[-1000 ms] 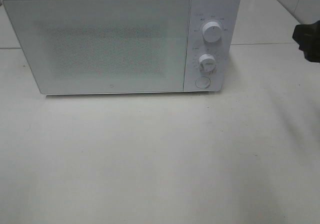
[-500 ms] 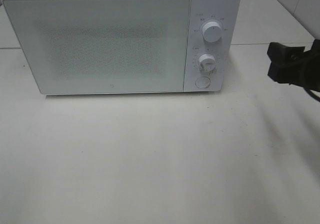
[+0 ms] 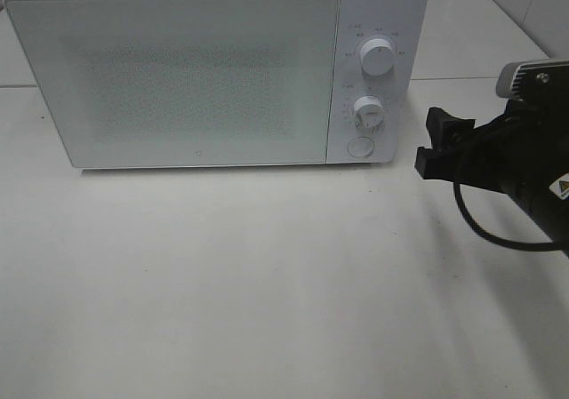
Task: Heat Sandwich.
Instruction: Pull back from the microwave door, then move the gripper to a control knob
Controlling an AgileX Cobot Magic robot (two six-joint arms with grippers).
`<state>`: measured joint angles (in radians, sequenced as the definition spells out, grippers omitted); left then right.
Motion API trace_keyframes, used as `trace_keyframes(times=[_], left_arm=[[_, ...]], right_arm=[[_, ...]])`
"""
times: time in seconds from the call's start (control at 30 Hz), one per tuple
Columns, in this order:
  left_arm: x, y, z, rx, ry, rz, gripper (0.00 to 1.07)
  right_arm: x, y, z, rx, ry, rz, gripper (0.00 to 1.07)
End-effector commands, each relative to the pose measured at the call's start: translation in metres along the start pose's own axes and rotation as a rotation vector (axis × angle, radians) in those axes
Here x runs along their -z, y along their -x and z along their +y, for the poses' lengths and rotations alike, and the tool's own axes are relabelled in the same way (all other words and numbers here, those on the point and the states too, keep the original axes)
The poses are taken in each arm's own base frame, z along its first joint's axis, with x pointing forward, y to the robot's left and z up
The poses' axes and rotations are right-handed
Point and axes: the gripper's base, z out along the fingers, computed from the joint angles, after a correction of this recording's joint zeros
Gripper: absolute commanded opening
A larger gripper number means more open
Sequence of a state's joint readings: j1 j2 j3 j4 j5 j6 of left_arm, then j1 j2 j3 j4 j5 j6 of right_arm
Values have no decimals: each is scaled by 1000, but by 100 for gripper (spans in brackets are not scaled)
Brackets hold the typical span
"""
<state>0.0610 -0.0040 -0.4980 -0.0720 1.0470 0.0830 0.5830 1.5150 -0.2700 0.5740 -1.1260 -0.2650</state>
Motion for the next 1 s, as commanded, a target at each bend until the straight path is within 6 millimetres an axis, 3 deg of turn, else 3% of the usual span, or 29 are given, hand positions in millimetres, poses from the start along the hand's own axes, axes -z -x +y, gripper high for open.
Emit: trace_keyframes(times=[0.03,0.57,1.0], left_arm=[[3,-2,-1,10,2,-32,98],[3,-2,-1,10,2,-32,98],[3,-2,-1,10,2,-32,98]], right_arm=[[0,0,11,6,-5,-20,75],[-11,-7,72,71,33,10,75],[-11,-9,77,67,36,19,75]])
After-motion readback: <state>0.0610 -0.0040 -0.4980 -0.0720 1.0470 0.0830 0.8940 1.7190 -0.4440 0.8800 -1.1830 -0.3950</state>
